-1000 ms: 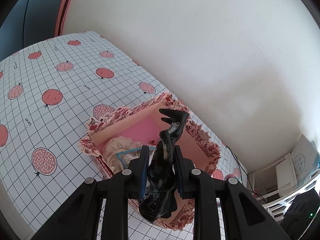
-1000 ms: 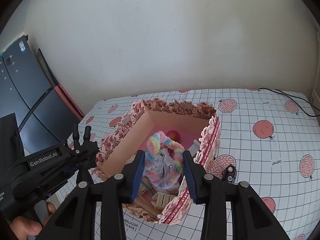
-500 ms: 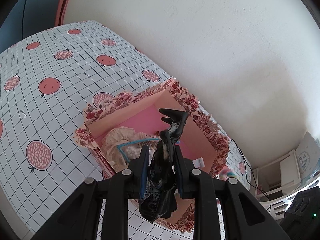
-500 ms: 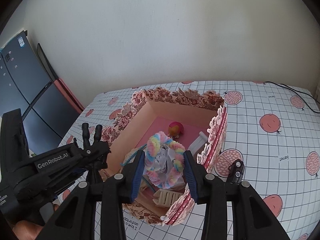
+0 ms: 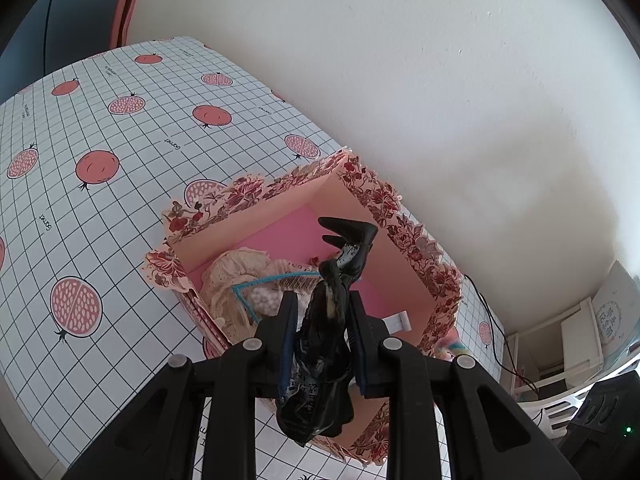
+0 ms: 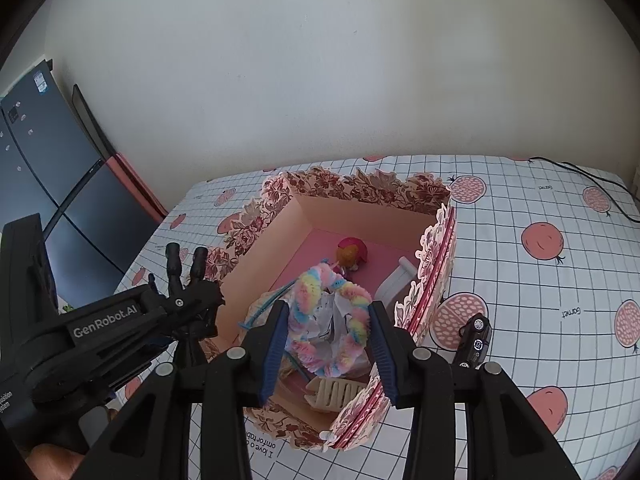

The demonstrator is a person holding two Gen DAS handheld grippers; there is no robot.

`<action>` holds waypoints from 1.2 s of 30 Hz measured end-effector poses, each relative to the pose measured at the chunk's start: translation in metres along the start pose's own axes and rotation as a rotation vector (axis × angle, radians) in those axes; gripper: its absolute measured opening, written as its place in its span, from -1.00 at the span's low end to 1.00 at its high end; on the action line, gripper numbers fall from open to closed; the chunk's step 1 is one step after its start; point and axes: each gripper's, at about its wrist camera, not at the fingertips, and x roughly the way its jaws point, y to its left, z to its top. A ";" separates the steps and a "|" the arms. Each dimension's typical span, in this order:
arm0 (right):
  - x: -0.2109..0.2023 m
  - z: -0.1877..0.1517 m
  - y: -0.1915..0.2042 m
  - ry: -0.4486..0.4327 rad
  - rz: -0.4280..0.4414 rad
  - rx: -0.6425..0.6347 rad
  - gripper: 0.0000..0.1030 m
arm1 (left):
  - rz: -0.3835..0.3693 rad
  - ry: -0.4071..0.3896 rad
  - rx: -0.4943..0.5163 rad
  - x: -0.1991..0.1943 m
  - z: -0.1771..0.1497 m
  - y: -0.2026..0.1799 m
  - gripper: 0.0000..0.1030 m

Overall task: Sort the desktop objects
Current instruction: 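Lower the rainbow ring into the box with right tool while left tool holds robot-hand toy, then open both tools to release the ring and robot-hand toy into the box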

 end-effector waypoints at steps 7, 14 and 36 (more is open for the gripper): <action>0.001 0.000 0.001 0.008 -0.004 -0.005 -0.04 | 0.004 0.005 -0.004 0.002 0.000 0.000 -0.41; -0.001 0.000 0.000 0.006 -0.007 -0.003 0.18 | 0.002 0.010 -0.002 0.002 0.000 0.001 -0.14; -0.021 0.012 -0.024 -0.058 -0.128 0.038 0.98 | 0.097 -0.024 0.026 -0.008 0.002 -0.001 0.58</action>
